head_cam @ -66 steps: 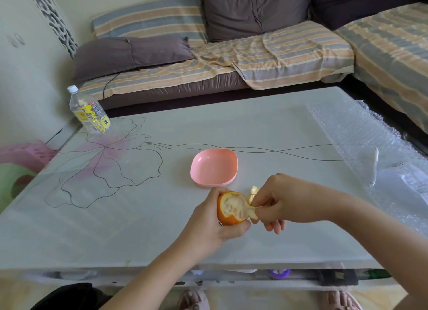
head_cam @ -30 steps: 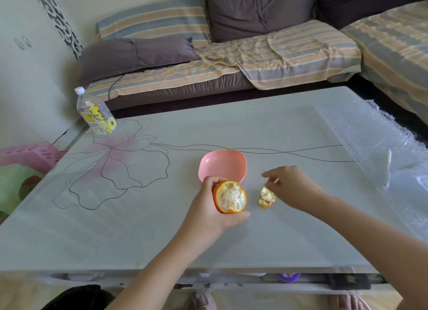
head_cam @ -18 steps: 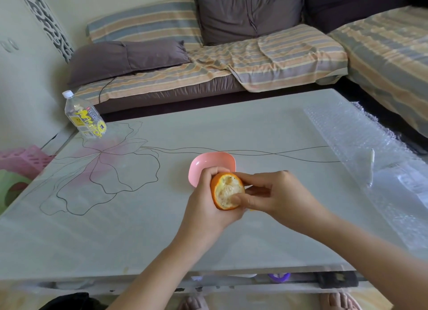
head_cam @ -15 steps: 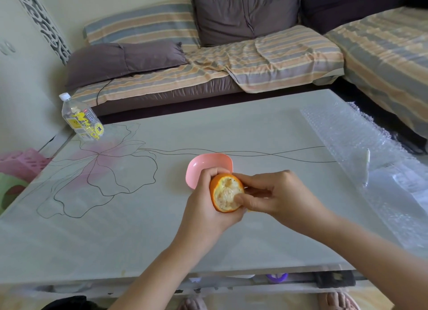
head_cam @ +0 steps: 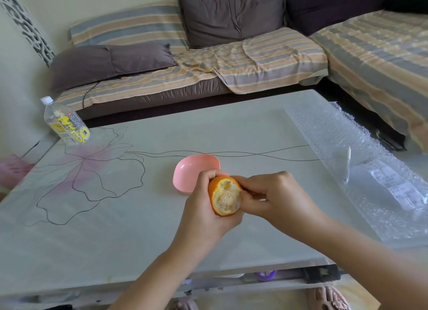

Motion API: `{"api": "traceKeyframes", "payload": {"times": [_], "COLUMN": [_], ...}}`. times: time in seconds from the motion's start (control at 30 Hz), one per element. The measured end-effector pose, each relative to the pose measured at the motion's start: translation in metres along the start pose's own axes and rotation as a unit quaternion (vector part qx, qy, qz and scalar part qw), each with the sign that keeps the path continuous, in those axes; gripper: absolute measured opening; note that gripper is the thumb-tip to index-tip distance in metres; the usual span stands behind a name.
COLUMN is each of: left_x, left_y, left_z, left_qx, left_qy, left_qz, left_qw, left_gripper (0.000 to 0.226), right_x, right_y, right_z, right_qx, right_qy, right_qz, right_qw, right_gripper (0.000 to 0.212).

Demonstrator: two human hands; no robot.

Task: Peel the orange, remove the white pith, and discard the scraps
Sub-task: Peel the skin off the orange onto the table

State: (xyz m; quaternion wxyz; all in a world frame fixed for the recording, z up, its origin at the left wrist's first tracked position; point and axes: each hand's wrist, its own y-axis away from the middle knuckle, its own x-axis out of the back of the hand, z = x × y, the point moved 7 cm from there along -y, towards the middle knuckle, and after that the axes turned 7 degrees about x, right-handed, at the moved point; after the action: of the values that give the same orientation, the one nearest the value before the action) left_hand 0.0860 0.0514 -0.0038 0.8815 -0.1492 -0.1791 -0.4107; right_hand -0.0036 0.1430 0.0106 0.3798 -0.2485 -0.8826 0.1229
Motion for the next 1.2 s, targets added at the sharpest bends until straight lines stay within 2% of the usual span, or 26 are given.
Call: {"api": "traceKeyframes", "payload": {"times": [0.1, 0.2, 0.3, 0.37, 0.43, 0.5, 0.63, 0.73, 0.87, 1.07, 1.2], "left_x": [0.002, 0.002, 0.003, 0.004, 0.004, 0.003, 0.001, 0.003, 0.004, -0.006, -0.006], "left_y": [-0.001, -0.001, 0.000, 0.001, 0.002, 0.003, 0.004, 0.004, 0.004, 0.005, 0.003], "left_z": [0.001, 0.005, 0.007, 0.007, 0.007, 0.006, 0.005, 0.004, 0.002, -0.003, -0.002], "left_qx": [-0.002, -0.006, -0.011, -0.015, -0.015, -0.010, -0.010, -0.015, -0.016, -0.006, 0.000], "left_qy": [0.010, 0.006, 0.004, -0.001, -0.005, -0.006, -0.011, -0.016, -0.031, -0.026, 0.000], "left_qz": [-0.004, -0.014, -0.024, -0.028, -0.031, -0.035, -0.036, -0.031, -0.042, -0.055, -0.066], "left_qw": [1.000, 1.000, 1.000, 0.999, 0.999, 0.999, 0.999, 0.999, 0.999, 0.998, 0.998], "left_gripper": [0.058, 0.057, 0.055, 0.055, 0.055, 0.055, 0.055, 0.056, 0.058, 0.058, 0.059], "right_x": [0.003, 0.007, 0.009, 0.010, 0.008, 0.004, 0.003, 0.004, 0.001, 0.001, 0.007], "right_y": [-0.002, -0.003, -0.004, -0.005, -0.004, -0.004, -0.005, -0.006, -0.005, -0.002, -0.004], "right_z": [0.001, 0.002, 0.004, 0.003, -0.001, -0.005, -0.011, -0.009, -0.004, -0.007, -0.002], "right_qx": [-0.006, -0.014, -0.019, -0.014, 0.013, 0.039, 0.038, 0.009, -0.063, -0.070, -0.094], "right_qy": [-0.069, -0.129, -0.153, -0.143, -0.075, 0.010, 0.057, 0.023, -0.105, 0.027, 0.003], "right_qz": [-0.023, -0.035, -0.038, -0.040, -0.042, -0.038, -0.023, -0.024, -0.078, -0.066, -0.044], "right_qw": [0.997, 0.991, 0.987, 0.989, 0.996, 0.998, 0.997, 0.999, 0.989, 0.995, 0.995], "right_gripper": [0.022, 0.035, 0.036, 0.027, 0.017, 0.020, 0.019, 0.013, 0.031, 0.019, 0.029]}}
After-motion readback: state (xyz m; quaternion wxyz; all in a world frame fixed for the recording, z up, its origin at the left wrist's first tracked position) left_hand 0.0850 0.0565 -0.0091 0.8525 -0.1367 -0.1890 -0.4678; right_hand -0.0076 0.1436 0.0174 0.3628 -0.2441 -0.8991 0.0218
